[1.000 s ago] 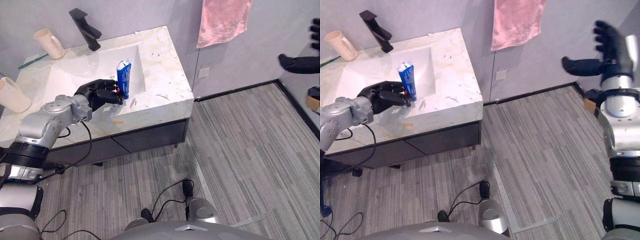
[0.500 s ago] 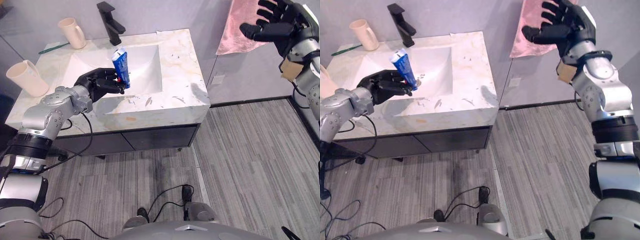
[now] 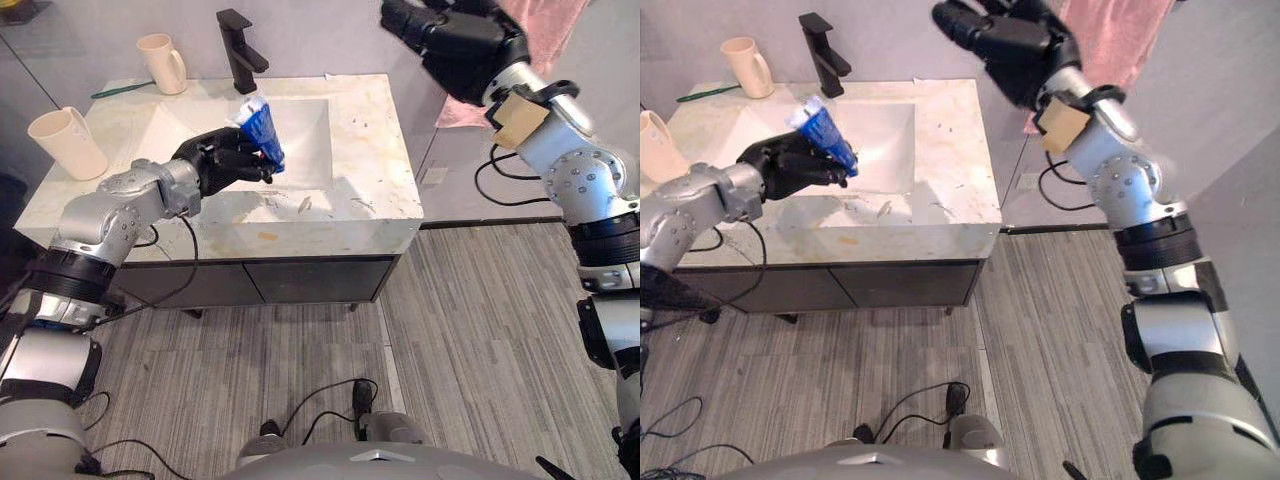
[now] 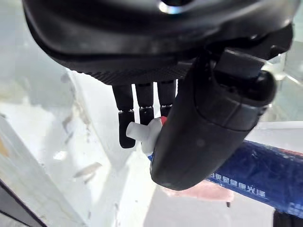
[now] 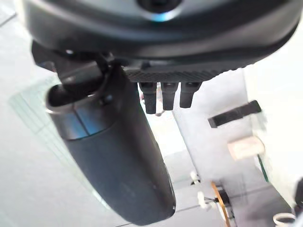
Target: Organize the bathroom.
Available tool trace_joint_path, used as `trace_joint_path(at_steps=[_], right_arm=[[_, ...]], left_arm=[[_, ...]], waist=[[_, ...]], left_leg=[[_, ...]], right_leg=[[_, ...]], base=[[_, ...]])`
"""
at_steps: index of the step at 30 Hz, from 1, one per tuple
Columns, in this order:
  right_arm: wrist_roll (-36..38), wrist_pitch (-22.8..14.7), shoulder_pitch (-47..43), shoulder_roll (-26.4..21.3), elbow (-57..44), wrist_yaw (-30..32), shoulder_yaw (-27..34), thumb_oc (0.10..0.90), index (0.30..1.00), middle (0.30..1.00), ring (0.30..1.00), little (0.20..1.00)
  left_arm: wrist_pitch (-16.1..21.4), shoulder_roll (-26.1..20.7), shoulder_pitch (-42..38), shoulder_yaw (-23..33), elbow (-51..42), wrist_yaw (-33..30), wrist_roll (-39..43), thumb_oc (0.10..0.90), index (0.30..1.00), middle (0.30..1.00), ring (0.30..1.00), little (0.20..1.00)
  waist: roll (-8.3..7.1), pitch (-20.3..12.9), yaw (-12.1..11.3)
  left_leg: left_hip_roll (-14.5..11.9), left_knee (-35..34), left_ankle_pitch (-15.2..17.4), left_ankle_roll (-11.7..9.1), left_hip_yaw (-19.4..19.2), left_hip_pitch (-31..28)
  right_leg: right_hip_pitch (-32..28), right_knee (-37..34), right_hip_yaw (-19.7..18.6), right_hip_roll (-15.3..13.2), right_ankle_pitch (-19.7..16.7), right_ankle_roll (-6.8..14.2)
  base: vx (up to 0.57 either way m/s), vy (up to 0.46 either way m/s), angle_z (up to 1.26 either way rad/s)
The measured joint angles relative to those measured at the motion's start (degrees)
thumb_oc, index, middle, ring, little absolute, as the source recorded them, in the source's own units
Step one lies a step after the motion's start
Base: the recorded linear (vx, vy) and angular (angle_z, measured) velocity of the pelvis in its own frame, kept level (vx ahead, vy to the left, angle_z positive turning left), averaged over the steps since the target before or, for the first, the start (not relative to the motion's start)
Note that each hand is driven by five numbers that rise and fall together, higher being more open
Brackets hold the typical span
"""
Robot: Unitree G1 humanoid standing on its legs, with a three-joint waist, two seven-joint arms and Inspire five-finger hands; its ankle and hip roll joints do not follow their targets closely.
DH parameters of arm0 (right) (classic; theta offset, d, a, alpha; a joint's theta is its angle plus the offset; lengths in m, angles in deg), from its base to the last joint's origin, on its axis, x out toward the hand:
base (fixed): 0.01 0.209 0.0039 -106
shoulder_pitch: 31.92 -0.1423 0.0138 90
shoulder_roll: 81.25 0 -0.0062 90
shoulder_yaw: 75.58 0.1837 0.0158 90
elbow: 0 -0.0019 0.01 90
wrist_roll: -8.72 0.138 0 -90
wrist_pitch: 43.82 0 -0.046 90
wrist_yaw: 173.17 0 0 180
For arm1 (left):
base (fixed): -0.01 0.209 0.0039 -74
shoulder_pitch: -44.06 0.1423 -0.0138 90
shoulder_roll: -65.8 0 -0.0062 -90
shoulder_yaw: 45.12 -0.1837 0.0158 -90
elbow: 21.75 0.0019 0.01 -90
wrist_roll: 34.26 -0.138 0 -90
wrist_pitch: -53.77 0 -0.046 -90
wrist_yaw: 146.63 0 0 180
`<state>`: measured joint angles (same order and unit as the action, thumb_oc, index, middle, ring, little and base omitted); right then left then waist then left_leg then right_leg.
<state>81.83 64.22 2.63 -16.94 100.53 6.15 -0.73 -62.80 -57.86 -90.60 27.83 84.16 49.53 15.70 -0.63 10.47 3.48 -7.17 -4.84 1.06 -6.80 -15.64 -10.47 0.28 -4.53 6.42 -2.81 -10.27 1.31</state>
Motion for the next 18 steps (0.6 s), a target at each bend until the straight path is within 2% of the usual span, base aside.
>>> trace_joint_path(at_steps=[3, 7, 11, 14, 16, 18], right_arm=[[0.4, 3.4, 0.1, 0.0, -0.1, -0.9, -3.8, 0.800, 0.900, 0.900, 0.900, 0.900], [0.4, 5.2, 0.5, 1.1, -0.1, -2.9, -4.9, 0.800, 0.900, 0.900, 0.900, 0.900], [0.2, 5.4, 0.5, 1.1, 0.3, -4.7, -4.9, 0.800, 0.900, 0.900, 0.900, 0.900], [-5.5, 4.8, 0.5, 0.9, 0.5, -9.9, -5.2, 0.800, 0.900, 0.900, 0.900, 0.900], [-10.8, 2.7, 0.5, -0.2, 0.4, -12.5, -7.1, 0.800, 0.900, 0.900, 0.900, 0.900], [-13.4, 2.3, 0.5, -0.7, 0.5, -13.4, -7.5, 0.800, 0.900, 0.900, 0.900, 0.900]], left_arm=[[0.0, 0.2, -2.7, -0.5, 0.0, -0.9, 1.8, 0.400, 0.300, 0.300, 0.300, 0.300], [0.0, 0.2, -4.0, -0.7, 0.0, -1.6, 3.8, 0.400, 0.300, 0.300, 0.300, 0.300], [-0.1, 0.2, -4.1, -1.7, 0.3, -1.8, 3.9, 0.400, 0.300, 0.300, 0.300, 0.300], [-0.1, 0.3, -4.1, -2.6, 0.4, -1.9, 4.0, 0.400, 0.300, 0.300, 0.300, 0.300], [-0.1, 0.4, -4.1, -2.7, 0.4, -1.9, 4.2, 0.400, 0.300, 0.300, 0.300, 0.300], [-0.1, 0.4, -4.1, -2.7, 0.4, -1.9, 4.2, 0.400, 0.300, 0.300, 0.300, 0.300]], waist=[[-0.01, 0.0, 0.1], [-0.01, 0.0, 0.7], [-0.03, 0.0, 1.4], [-0.02, 0.0, 1.8], [-0.02, 0.0, 1.9], [-0.02, 0.0, 1.9]], left_leg=[[0.0, 0.0, 0.0, 0.0, 0.0, -0.1], [0.0, 0.0, 0.0, 0.0, 0.0, -0.1], [0.0, 0.0, 0.0, 0.0, -0.1, -0.2], [0.0, 0.0, 0.0, 0.0, -0.2, -0.4], [-0.1, 0.0, 0.0, 0.0, -0.2, -0.4], [-0.1, 0.0, 0.0, 0.0, -0.3, -0.5]], right_leg=[[-0.1, 0.0, 0.0, 0.0, 0.0, 0.0], [-0.2, 0.0, 0.0, 0.0, 0.0, 0.0], [-0.3, 0.0, -0.1, 0.0, 0.0, 0.0], [-0.3, 0.0, -0.3, 0.1, 0.0, 0.0], [-0.3, 0.0, -0.4, 0.2, 0.0, 0.0], [-0.3, 0.0, -0.4, 0.2, 0.0, 0.0]], base=[[0.00, 0.000, 0.00], [0.00, 0.000, 0.00], [0.00, 0.000, 0.00], [-0.01, -0.008, -0.04], [0.00, 0.000, 0.00], [0.00, 0.000, 0.00]])
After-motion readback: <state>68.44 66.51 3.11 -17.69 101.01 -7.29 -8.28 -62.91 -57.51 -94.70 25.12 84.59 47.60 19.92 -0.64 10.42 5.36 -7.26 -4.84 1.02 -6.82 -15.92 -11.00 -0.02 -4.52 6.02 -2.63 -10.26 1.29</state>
